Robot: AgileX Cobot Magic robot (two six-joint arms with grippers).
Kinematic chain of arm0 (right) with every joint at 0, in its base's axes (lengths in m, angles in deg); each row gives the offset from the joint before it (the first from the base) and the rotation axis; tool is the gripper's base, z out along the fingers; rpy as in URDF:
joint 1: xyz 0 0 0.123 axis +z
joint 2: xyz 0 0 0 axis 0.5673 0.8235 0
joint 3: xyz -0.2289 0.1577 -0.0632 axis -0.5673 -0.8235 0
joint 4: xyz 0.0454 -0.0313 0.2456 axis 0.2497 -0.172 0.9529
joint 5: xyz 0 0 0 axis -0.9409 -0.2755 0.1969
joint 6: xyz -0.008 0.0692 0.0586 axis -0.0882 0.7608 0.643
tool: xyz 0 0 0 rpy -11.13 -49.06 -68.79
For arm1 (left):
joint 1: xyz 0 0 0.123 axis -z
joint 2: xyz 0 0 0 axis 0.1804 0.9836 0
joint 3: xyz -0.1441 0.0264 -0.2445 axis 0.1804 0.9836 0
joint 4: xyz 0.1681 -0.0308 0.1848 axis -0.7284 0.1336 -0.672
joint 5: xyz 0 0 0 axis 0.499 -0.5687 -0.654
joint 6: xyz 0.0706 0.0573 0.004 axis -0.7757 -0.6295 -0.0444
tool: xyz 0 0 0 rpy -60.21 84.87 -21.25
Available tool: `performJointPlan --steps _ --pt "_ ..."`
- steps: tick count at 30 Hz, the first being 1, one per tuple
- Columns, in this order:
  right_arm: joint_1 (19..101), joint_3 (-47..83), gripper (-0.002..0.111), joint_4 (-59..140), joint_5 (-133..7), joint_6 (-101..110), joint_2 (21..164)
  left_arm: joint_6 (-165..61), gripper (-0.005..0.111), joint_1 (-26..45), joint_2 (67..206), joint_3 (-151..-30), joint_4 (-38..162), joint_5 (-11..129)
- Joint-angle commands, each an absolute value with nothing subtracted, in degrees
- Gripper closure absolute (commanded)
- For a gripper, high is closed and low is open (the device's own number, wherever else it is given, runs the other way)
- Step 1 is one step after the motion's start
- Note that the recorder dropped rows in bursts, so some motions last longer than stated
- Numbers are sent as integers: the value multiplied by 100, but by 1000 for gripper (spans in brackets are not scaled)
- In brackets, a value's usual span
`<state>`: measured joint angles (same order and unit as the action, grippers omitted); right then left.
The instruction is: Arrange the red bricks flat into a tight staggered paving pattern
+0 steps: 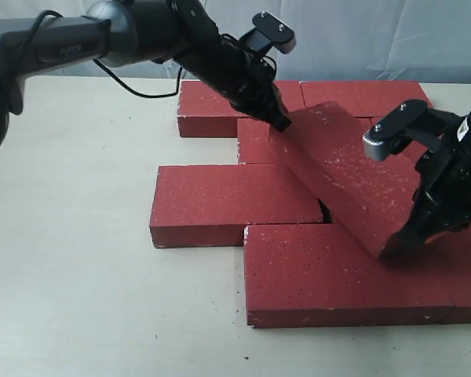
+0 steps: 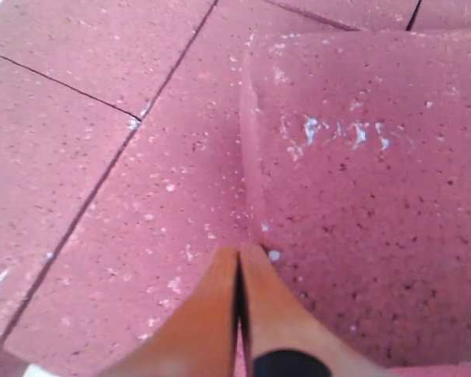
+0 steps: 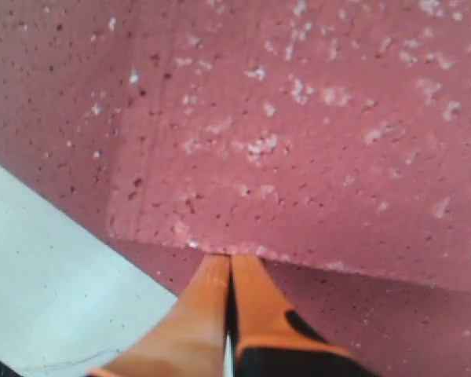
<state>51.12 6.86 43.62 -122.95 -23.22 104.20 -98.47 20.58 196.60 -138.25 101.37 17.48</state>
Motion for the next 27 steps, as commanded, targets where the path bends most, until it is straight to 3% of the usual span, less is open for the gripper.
performJointPlan --steps 1,11,27 --pt "5123 911 109 4600 -11686 -2135 10147 -9800 107 1902 19274 -13868 10206 1211" --pt "5163 1525 109 5638 -10517 -2528 10301 -9477 107 1089 18818 -13625 10048 632" --pt "6128 4062 109 5665 -9845 -2710 13021 -9371 107 -227 18007 -11875 10117 1524"
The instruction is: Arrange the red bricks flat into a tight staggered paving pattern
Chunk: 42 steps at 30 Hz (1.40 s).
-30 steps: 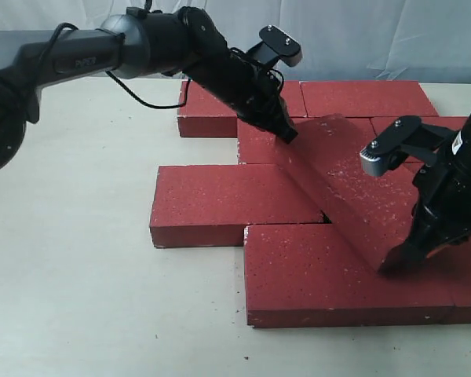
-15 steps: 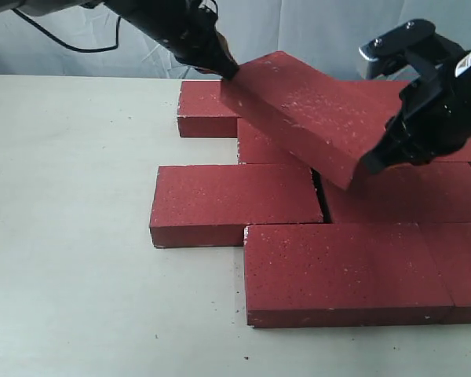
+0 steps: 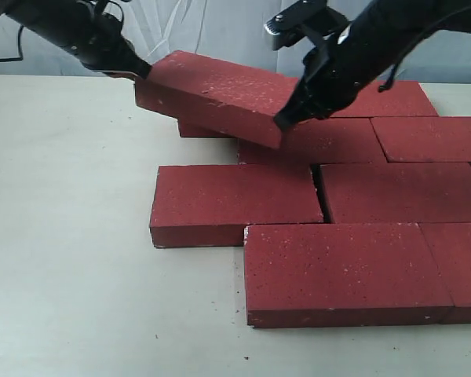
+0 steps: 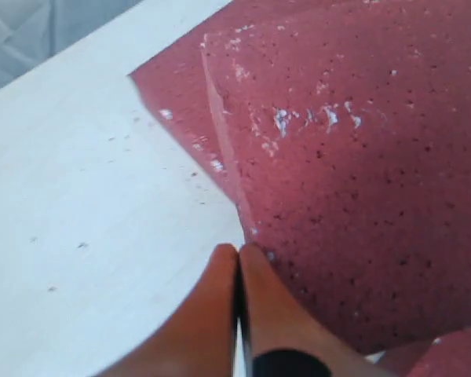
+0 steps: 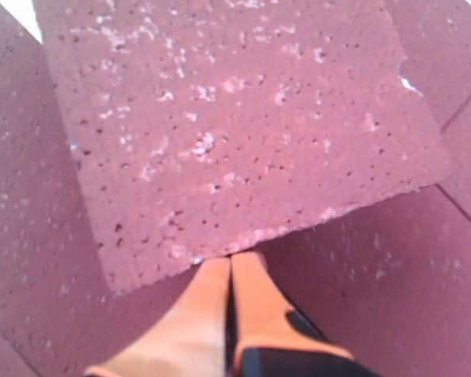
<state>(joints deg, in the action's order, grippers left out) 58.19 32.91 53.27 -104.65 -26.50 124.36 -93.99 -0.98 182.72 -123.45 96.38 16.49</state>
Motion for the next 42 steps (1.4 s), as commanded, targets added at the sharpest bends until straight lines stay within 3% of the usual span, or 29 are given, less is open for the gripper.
performJointPlan --steps 1,16,27,36,42 --pt "6190 4207 109 5679 -9845 -2710 13189 -9371 107 -302 17965 -11759 10117 1628" --pt "7139 6341 109 5746 -9819 -2728 14960 -9371 107 -1336 17852 -9893 10417 3447" --pt "7097 6618 109 4778 -10233 -2378 15347 -9395 107 -2127 17565 -9176 10599 4230" --pt "6929 6618 109 4485 -11154 -1793 15119 -9541 107 -2152 17554 -9066 10640 4359" --pt "6868 6618 109 4203 -12208 -2022 14674 -9798 107 -2117 17078 -9066 10639 3391"
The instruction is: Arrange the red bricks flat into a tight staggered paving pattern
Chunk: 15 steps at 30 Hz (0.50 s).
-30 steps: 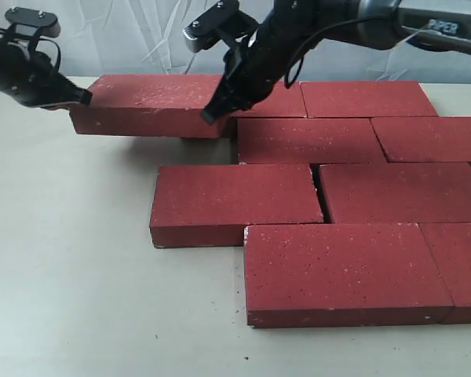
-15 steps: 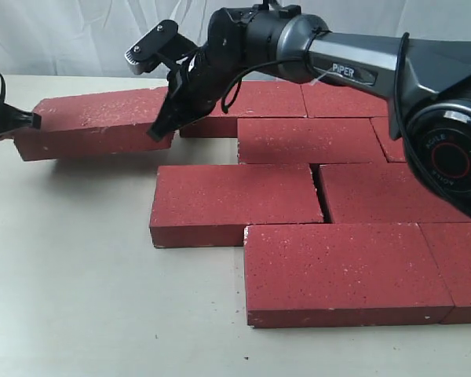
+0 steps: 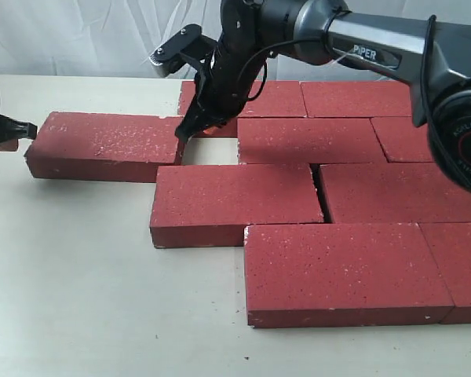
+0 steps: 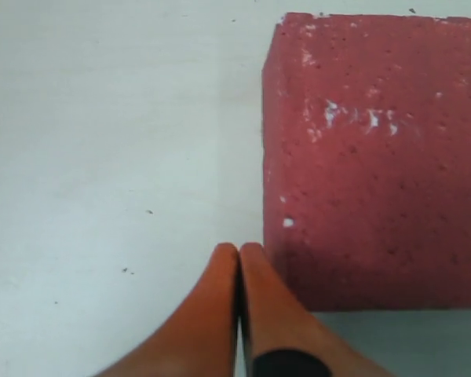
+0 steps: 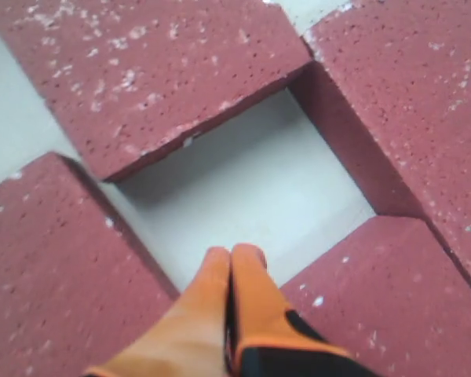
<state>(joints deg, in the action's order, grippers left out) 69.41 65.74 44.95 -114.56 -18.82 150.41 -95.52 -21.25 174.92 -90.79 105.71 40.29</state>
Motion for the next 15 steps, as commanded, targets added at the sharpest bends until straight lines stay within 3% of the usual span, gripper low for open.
performJointPlan --steps 1,9,15 --pt "6794 6604 109 4156 -12438 -2022 14578 -9810 107 -2104 16946 -9066 10639 3209" --pt "5994 5161 109 4824 -12621 -1998 13444 -10170 107 -1562 16729 -9066 10763 1178" --pt "5580 3183 109 5133 -10946 -2311 12374 -10170 107 -667 17294 -9066 10278 1214"
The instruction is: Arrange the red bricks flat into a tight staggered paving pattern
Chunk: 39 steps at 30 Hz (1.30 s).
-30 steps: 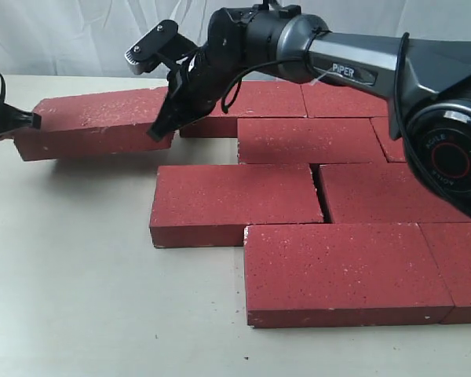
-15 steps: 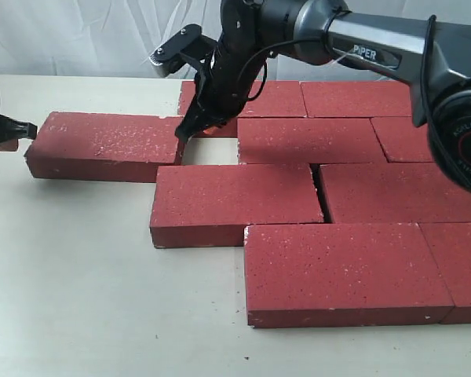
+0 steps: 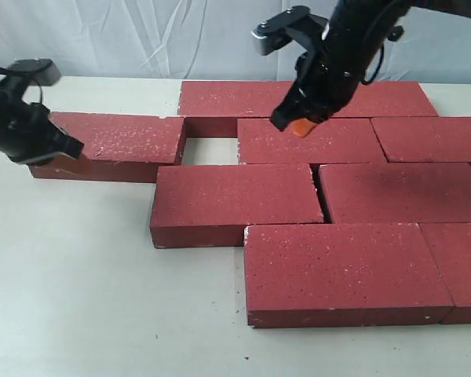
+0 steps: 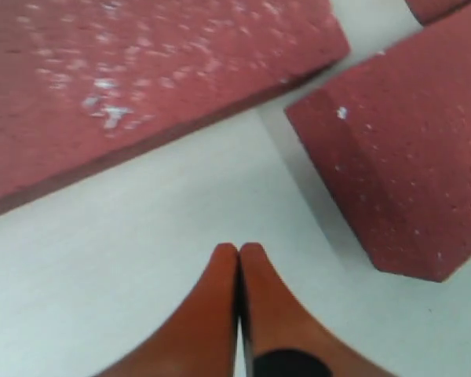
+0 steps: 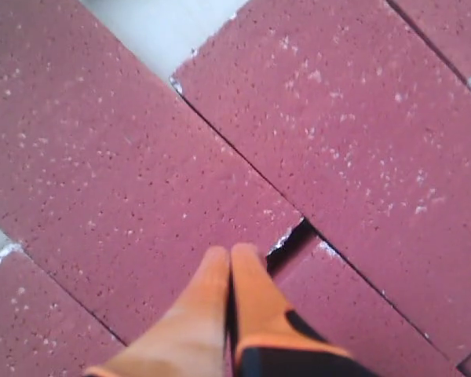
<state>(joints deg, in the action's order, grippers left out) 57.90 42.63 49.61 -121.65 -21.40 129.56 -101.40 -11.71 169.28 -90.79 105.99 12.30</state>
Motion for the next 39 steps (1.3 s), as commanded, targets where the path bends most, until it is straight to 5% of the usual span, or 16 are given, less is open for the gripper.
performJointPlan --steps 1,12,39 --pt "5532 2806 109 5112 -10651 -2333 12218 -10170 107 -533 17390 -9066 10195 1261" --pt "5457 1610 109 4994 -8946 -3037 11918 -10056 107 201 17890 -9260 10273 2372" --pt "5457 1610 109 5043 -8868 -3037 11918 -9535 107 844 18078 -9546 9664 2851"
